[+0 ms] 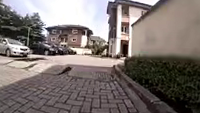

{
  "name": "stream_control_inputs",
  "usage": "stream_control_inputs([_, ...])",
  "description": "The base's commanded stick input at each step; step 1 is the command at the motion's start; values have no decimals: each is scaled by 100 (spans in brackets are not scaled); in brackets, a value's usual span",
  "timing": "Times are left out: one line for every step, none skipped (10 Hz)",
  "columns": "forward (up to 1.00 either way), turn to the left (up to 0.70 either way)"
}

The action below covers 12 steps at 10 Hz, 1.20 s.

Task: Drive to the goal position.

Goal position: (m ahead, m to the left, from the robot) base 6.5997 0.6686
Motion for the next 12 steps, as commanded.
stream_control_inputs([50, 0])
stream_control_inputs([50, 0])
stream_control_inputs([50, 0])
stream_control_inputs([50, 0])
stream_control_inputs([50, 0])
stream_control_inputs([50, 0])
stream_control_inputs([50, 0])
stream_control_inputs([50, 0])
stream_control_inputs([50, 0])
stream_control_inputs([50, 0])
stream_control_inputs([50, 0])
stream_control_inputs([50, 0])
